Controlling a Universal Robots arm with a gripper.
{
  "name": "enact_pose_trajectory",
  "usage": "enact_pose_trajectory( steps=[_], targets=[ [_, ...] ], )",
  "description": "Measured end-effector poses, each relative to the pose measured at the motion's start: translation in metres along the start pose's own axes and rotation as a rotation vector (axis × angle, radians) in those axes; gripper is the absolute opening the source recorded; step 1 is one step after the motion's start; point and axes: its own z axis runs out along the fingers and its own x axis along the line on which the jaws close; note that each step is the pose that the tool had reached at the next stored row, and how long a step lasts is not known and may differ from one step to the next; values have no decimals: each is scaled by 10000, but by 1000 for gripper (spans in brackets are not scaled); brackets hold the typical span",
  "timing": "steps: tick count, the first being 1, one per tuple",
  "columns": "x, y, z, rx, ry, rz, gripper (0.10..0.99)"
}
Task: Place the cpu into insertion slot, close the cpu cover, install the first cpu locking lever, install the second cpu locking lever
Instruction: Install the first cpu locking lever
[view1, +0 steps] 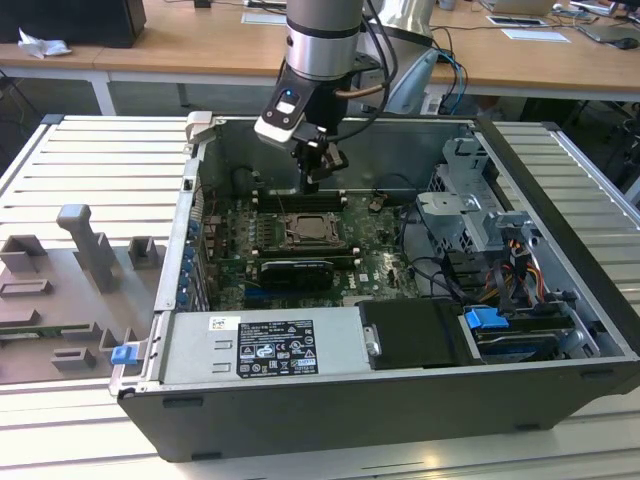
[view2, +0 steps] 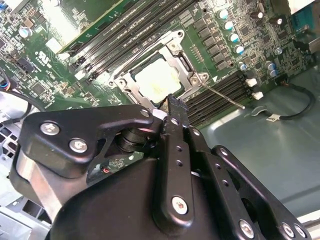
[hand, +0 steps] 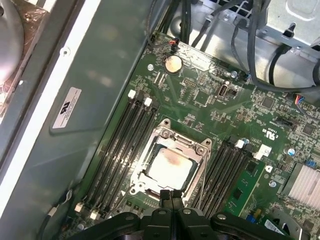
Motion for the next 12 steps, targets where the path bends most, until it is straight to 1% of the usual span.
enact_pose_trajectory(
  steps=[7,10,12],
  targets=[
    [0,0,0,11,0,-365,106],
    [0,0,0,20,0,-662,106],
    [0,0,0,22,0,-763,106]
  ],
)
